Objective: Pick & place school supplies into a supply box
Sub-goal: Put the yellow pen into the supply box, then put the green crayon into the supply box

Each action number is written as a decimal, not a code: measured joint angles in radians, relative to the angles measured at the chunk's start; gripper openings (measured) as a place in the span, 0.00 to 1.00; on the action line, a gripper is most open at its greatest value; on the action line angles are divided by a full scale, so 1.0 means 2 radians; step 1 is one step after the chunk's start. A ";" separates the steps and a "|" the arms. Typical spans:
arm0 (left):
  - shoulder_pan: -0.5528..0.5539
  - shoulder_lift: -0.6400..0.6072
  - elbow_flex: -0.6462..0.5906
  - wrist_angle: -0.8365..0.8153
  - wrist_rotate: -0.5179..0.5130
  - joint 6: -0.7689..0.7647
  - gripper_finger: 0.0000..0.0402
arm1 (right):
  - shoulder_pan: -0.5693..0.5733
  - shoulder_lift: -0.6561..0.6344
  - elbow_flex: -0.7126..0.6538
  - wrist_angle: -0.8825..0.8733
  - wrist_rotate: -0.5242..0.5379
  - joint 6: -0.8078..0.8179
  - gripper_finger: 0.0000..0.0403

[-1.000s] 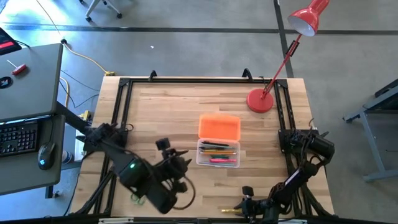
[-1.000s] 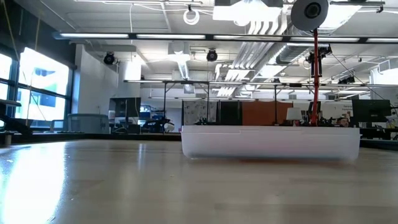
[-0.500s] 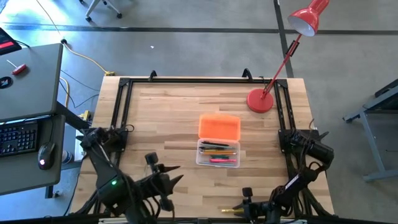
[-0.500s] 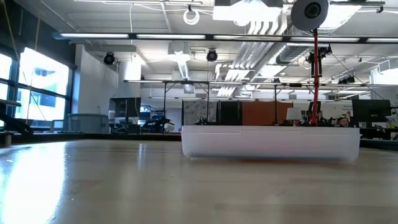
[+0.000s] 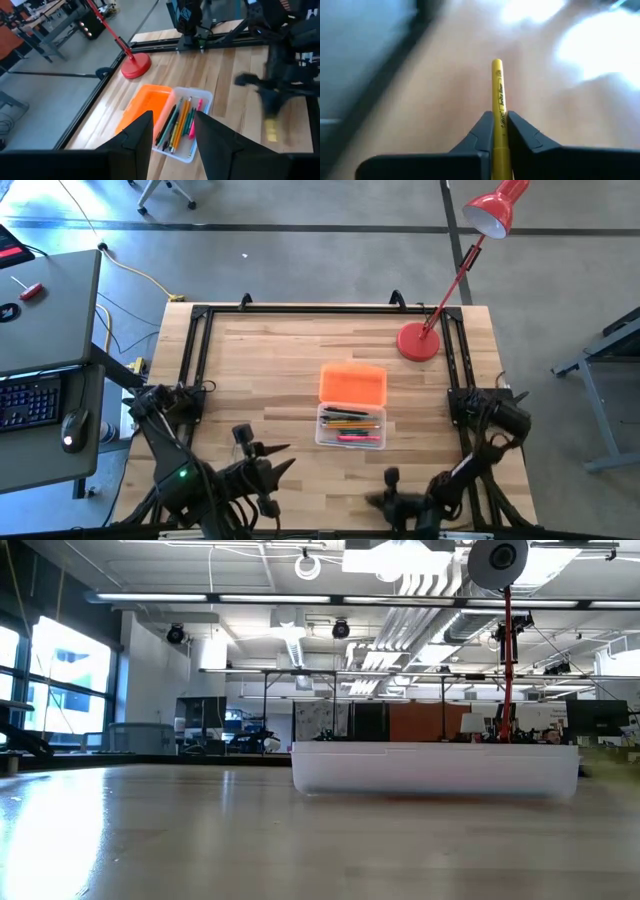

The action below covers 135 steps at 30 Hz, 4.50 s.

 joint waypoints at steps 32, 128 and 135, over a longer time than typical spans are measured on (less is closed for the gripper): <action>-0.053 0.000 -0.022 0.000 0.084 -0.127 0.44 | -0.299 -0.120 -0.027 -0.154 -0.160 -0.035 0.15; 0.056 -0.305 -0.878 0.789 0.331 0.118 0.44 | -0.230 -0.204 -0.025 0.012 -0.149 -0.117 0.23; 0.056 -0.305 -0.878 0.757 0.389 0.102 0.44 | -0.230 -0.204 -0.025 0.012 -0.148 -0.117 0.23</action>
